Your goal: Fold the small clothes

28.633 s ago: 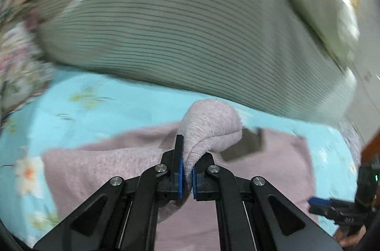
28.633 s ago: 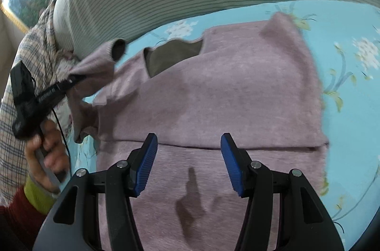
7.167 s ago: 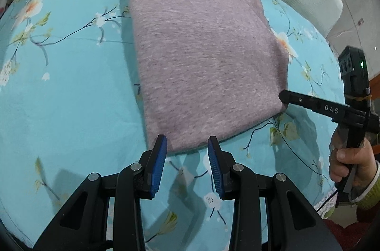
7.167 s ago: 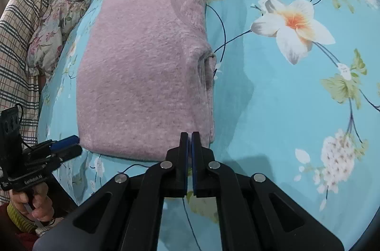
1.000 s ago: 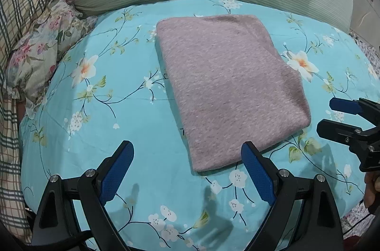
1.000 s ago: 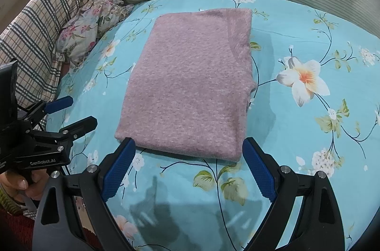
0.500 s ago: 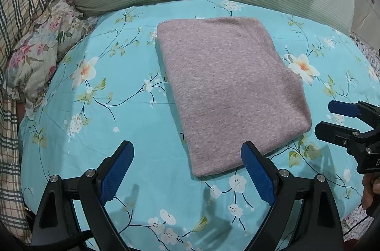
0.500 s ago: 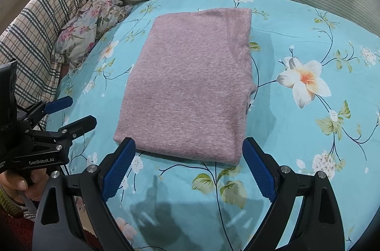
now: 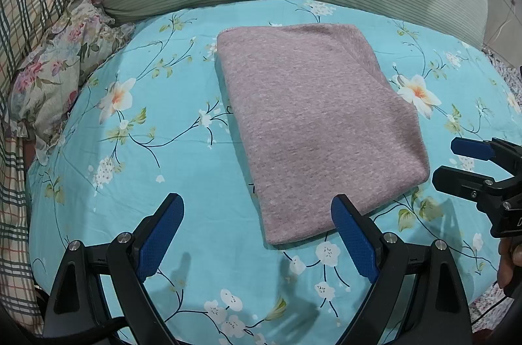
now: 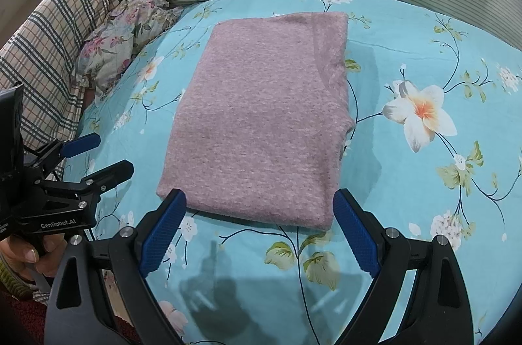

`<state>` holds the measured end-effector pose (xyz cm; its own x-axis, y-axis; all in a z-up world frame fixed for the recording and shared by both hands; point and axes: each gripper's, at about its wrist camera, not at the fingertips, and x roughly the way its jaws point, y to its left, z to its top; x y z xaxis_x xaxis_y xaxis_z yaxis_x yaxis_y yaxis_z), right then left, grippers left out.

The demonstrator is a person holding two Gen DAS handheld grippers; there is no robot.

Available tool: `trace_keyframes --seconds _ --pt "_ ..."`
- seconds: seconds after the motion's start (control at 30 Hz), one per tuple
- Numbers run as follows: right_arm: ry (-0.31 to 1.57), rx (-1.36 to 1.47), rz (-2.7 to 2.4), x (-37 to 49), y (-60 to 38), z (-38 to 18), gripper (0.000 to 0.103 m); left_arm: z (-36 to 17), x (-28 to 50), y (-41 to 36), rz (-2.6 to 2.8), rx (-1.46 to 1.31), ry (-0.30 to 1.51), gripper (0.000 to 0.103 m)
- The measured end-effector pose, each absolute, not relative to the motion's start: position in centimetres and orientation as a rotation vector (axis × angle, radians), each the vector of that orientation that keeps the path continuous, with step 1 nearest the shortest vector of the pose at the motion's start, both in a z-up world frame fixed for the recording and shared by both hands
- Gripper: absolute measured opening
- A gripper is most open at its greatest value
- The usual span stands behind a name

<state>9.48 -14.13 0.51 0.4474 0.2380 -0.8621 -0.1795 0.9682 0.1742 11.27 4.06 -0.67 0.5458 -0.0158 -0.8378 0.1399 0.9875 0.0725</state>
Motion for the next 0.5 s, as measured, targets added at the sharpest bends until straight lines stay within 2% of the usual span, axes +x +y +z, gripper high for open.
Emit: trace_keyframes --seconds 0.5 --pt "1.077 0.062 0.258 9.65 -14.09 0.64 0.091 -0.42 11.71 3.88 -0.086 0.134 0.981 0.092"
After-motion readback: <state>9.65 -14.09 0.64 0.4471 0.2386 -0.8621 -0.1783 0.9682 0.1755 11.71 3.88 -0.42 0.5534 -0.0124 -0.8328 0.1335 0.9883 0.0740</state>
